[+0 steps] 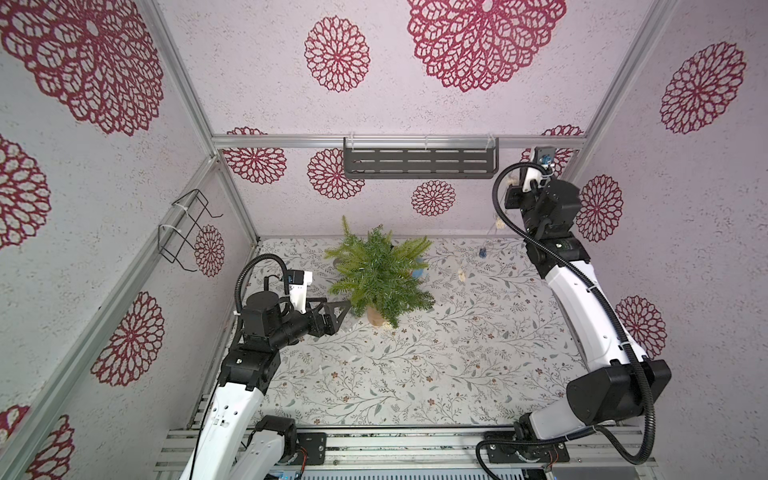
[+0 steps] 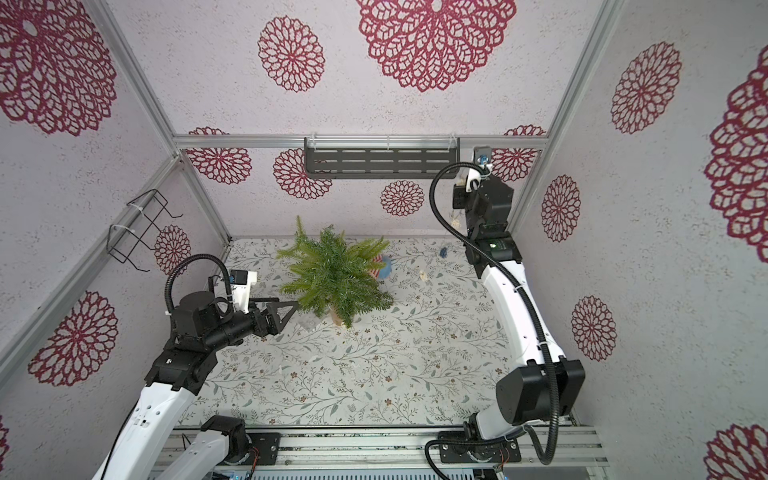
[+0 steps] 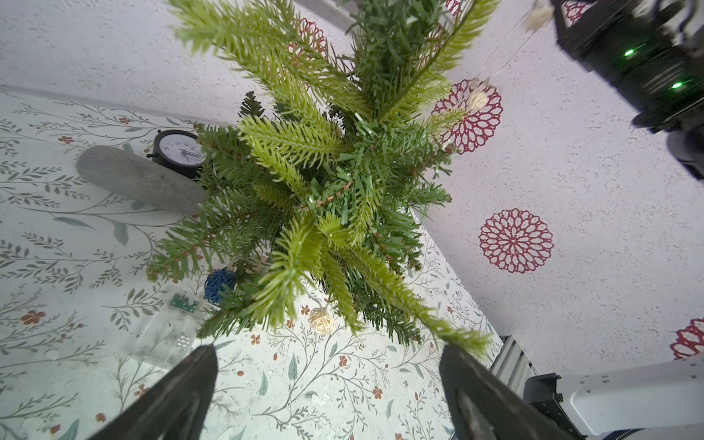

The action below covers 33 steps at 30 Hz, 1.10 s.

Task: Remove string lights from the small christmas tree
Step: Place the light string at the center of the board.

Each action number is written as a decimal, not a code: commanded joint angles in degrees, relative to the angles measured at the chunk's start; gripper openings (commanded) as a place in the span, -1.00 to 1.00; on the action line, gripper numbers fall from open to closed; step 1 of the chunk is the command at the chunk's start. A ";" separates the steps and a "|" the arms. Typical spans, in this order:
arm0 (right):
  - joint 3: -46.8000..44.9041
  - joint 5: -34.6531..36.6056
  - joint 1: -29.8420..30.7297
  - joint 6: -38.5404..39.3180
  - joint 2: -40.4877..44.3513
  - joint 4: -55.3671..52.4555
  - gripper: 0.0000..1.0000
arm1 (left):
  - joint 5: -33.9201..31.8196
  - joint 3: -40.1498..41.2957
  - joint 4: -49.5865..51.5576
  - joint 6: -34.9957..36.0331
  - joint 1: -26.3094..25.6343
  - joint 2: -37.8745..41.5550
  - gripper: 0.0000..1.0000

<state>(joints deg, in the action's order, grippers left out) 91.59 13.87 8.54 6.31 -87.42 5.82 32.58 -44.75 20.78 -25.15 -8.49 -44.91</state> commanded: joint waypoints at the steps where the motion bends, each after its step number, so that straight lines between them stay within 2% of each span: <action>1: -7.52 4.18 -2.27 -5.21 -0.70 -0.28 -1.00 | 0.39 1.22 0.27 -0.08 -0.31 0.86 0.91; 8: -22.14 8.04 -3.15 -13.25 -2.17 -1.43 -1.00 | 1.20 2.36 1.17 -0.67 -0.38 0.96 0.85; 11: -24.30 9.26 -5.02 -17.57 -5.80 -5.17 -1.00 | 1.48 3.07 0.95 -0.69 -0.39 1.17 0.81; 14: -23.90 4.72 -7.61 -21.99 -10.56 -9.37 -1.00 | 1.26 3.94 -0.25 -0.65 -0.38 1.49 0.81; 17: -23.83 1.85 -8.84 -24.35 -13.30 -11.09 -0.72 | 1.50 4.23 -1.33 -0.85 -0.33 1.00 0.81; 19: -24.17 1.98 -9.27 -25.15 -13.80 -11.01 -0.63 | 1.70 4.14 -1.54 -0.87 -0.38 0.63 0.80; 24: -22.56 3.05 -11.41 -26.58 -15.10 -16.15 -0.21 | 1.96 4.31 -1.64 -0.61 -0.36 0.52 0.80; 33: -23.31 5.39 -11.70 -25.97 -2.37 -22.27 0.40 | 3.76 4.15 -3.20 -0.13 -0.37 0.17 0.81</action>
<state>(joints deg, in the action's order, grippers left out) 66.92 17.23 -2.92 -19.53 -97.25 -13.78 35.05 -40.45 19.20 -25.54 -8.49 -44.71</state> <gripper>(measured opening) 0.692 0.903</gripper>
